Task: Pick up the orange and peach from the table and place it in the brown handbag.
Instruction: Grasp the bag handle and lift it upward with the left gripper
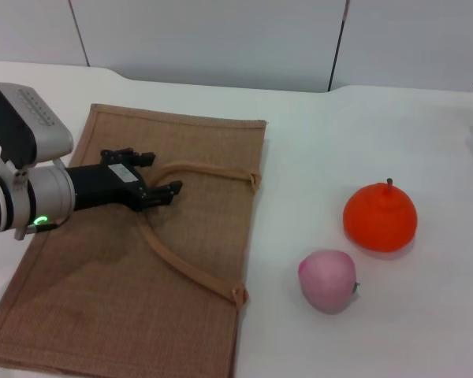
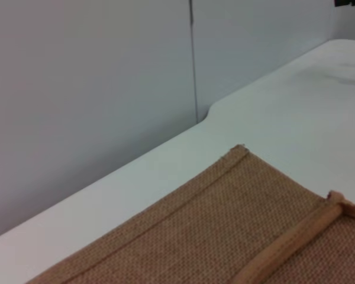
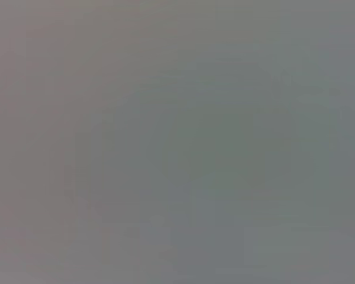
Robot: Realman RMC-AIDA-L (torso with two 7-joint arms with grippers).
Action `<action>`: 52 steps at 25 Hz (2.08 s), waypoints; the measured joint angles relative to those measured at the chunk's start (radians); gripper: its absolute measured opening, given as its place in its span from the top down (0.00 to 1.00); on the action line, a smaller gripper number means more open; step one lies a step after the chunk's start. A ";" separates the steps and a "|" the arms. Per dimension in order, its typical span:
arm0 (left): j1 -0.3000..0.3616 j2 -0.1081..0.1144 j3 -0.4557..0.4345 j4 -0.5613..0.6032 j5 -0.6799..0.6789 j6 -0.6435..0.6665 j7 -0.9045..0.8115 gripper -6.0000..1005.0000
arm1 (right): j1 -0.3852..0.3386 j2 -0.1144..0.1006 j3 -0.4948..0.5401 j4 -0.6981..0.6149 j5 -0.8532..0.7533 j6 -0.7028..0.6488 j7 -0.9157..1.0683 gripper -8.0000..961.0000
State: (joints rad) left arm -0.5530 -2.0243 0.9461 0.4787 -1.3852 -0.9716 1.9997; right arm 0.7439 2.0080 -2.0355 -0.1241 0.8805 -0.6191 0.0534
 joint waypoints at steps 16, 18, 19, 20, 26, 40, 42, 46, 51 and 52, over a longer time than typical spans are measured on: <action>-0.001 -0.002 -0.018 -0.004 0.001 0.029 0.002 0.31 | 0.004 0.000 0.000 0.000 0.000 0.001 0.002 0.20; -0.002 -0.002 -0.018 -0.005 0.002 0.029 0.003 0.33 | 0.004 0.000 0.000 0.000 0.000 0.001 0.002 0.20; -0.003 -0.002 -0.018 -0.005 0.002 0.029 0.003 0.34 | 0.004 0.000 0.000 -0.001 0.000 0.001 0.002 0.20; -0.004 -0.002 -0.018 -0.005 0.002 0.029 0.003 0.35 | 0.005 0.001 0.000 -0.001 0.000 0.001 0.002 0.20; -0.006 -0.004 -0.018 -0.006 0.002 0.029 0.002 0.40 | 0.008 0.001 0.000 -0.003 0.000 0.001 0.003 0.20; -0.007 -0.005 -0.016 -0.016 0.000 0.068 0.002 0.44 | 0.008 0.002 0.000 -0.002 0.000 0.001 0.003 0.20; -0.011 -0.005 -0.014 -0.018 0.000 0.069 0.002 0.45 | 0.008 0.002 0.000 -0.004 0.000 0.001 0.003 0.20; -0.031 -0.005 -0.017 -0.049 0.000 0.086 0.002 0.47 | 0.008 0.003 0.000 -0.004 0.000 0.001 0.002 0.20; -0.050 -0.006 -0.012 -0.070 0.000 0.129 0.003 0.48 | 0.008 0.003 0.000 -0.005 0.000 0.001 0.001 0.19; -0.054 -0.006 -0.012 -0.074 0.000 0.130 0.003 0.49 | 0.008 0.003 0.000 -0.005 0.000 0.001 0.001 0.19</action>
State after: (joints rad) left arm -0.6069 -2.0301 0.9338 0.4044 -1.3854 -0.8412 2.0027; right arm 0.7516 2.0111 -2.0355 -0.1295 0.8805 -0.6181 0.0547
